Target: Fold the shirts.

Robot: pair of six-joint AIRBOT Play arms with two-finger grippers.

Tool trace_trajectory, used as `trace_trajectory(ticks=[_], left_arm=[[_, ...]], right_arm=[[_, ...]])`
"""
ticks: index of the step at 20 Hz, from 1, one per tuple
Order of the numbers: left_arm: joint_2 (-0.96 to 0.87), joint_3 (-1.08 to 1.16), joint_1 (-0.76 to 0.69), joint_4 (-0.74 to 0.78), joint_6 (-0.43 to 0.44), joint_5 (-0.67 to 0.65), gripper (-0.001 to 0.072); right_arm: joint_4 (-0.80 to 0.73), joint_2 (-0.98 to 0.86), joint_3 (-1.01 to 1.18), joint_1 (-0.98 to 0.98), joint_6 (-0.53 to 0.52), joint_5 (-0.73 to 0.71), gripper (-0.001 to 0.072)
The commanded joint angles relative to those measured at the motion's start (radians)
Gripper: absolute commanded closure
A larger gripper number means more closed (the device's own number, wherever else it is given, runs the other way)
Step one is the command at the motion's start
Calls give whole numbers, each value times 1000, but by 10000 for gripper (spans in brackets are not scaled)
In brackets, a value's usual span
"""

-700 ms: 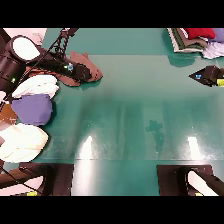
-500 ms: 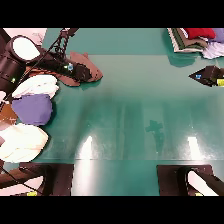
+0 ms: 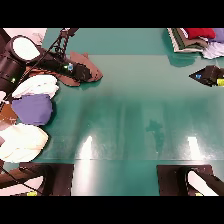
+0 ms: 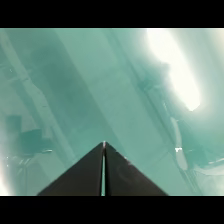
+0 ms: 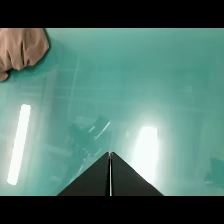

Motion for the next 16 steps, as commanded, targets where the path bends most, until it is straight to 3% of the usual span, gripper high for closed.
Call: trace_trajectory(ticks=[1, 2, 3, 4, 6, 8, 13, 16], left_arm=[[0, 0, 0, -2, 2, 15, 679], [0, 0, 0, 19, 1, 53, 627], [-1, 0, 0, 63, 0, 105, 259], [-1, 0, 0, 137, -36, 174, 78], [-16, 1, 16, 304, -114, 299, 96], [-74, 1, 81, 317, -184, 352, 95], [-332, 5, 209, 93, -172, 416, 95], [-457, 57, 218, -36, -103, 435, 95]], right_arm=[[1, 0, 1, 1, 0, -53, 699], [1, 0, 1, 1, 1, -53, 700], [1, 0, 1, 1, 0, -44, 700], [1, 0, 1, 1, 1, -34, 700], [0, 0, 1, 1, 1, -32, 700], [0, 0, 1, 1, 0, -31, 700], [0, 0, 0, 1, 0, -29, 699], [0, 0, 0, 1, 0, -32, 700]])
